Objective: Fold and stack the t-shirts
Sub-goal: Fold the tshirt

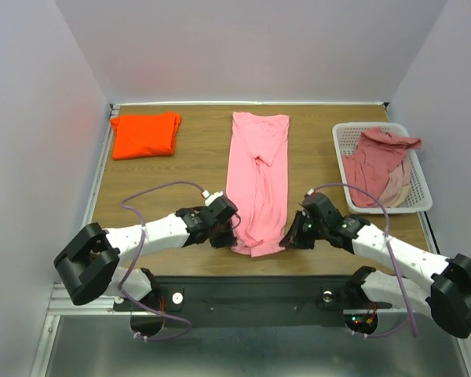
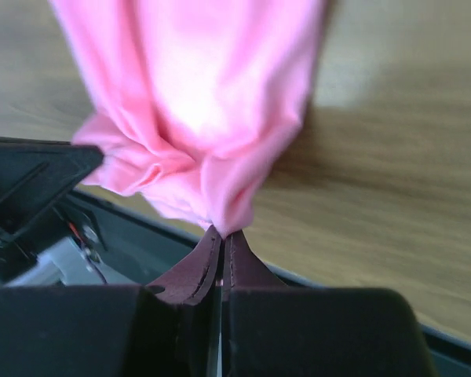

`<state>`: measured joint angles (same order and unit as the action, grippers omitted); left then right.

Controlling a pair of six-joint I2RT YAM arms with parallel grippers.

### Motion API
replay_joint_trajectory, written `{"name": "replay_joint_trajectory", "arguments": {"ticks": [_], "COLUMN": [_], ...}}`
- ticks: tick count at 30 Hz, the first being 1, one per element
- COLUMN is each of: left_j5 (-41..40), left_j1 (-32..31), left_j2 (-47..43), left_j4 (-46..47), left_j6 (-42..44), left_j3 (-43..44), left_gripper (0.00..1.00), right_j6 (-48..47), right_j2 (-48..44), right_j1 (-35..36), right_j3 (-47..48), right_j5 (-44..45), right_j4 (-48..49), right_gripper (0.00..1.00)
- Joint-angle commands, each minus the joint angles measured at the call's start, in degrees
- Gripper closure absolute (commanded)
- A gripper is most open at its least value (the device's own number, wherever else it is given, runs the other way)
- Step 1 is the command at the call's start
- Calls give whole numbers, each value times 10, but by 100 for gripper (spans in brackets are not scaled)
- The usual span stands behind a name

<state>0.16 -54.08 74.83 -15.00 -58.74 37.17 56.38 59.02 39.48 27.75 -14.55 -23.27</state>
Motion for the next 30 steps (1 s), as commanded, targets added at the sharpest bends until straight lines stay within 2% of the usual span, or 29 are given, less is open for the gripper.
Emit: {"name": "replay_joint_trajectory", "arguments": {"ticks": [1,7,13,19,30], "left_j5": [-39,-62,-90,-94,-82], "left_j1": [34,95,132,160,212], "left_j2": [28,64,123,203,313], "left_j4": [-21,-18,-26,-28,-22], "left_j6": [47,92,145,179,221], "left_j3": [72,149,249,334,445], "left_gripper": [100,100,100,100,100], "right_j6": [-14,-49,-79,-93,-116], "right_j2": [14,82,164,220,304], "right_j1": [5,3,-20,-54,-118], "right_j3": [70,163,250,293,345], "right_j5": [90,227,275,294,253], "right_j4": [8,10,26,44,76], "right_gripper": [100,100,100,100,100]}}
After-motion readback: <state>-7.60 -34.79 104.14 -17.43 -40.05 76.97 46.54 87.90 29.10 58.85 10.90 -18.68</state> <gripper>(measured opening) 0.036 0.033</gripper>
